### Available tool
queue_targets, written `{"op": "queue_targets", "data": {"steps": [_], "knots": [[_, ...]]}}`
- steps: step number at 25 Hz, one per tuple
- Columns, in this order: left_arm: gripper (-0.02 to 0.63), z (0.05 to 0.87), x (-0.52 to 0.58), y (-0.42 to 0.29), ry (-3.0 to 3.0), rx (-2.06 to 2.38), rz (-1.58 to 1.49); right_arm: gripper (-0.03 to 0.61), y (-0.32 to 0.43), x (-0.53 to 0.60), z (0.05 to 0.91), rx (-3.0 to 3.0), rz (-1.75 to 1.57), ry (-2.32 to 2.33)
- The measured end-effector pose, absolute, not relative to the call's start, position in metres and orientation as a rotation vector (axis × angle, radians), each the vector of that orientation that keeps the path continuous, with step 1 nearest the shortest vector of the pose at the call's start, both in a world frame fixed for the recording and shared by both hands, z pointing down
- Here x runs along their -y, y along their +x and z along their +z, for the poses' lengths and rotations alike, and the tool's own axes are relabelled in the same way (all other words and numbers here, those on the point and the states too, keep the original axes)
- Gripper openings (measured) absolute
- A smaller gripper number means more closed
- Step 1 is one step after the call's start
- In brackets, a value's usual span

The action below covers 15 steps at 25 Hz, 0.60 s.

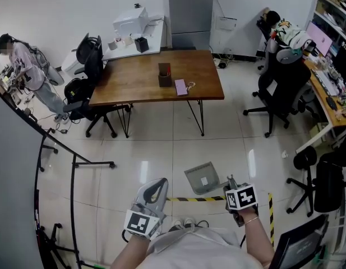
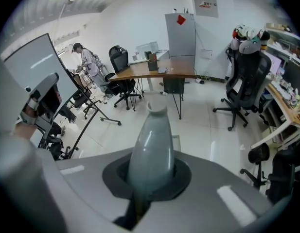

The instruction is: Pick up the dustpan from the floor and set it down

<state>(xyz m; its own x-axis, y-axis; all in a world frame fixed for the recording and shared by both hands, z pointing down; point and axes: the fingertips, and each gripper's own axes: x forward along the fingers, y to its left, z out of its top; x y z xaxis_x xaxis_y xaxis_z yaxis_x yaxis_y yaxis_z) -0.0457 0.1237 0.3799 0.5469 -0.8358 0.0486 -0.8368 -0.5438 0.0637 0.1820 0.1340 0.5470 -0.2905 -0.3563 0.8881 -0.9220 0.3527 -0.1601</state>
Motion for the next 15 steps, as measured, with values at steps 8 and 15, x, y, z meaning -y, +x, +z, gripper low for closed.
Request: {"op": "queue_targets", "data": {"steps": [8,15], "knots": [[0.015,0.377,-0.12,-0.042,2.689,1.468,-0.042,0.0,0.186,-0.123,0.551,1.84,0.919,1.113],[0.015,0.386,-0.099,-0.057,2.629,1.558,-0.05,0.0,0.171,-0.103,0.562,1.866,0.924,1.079]]}}
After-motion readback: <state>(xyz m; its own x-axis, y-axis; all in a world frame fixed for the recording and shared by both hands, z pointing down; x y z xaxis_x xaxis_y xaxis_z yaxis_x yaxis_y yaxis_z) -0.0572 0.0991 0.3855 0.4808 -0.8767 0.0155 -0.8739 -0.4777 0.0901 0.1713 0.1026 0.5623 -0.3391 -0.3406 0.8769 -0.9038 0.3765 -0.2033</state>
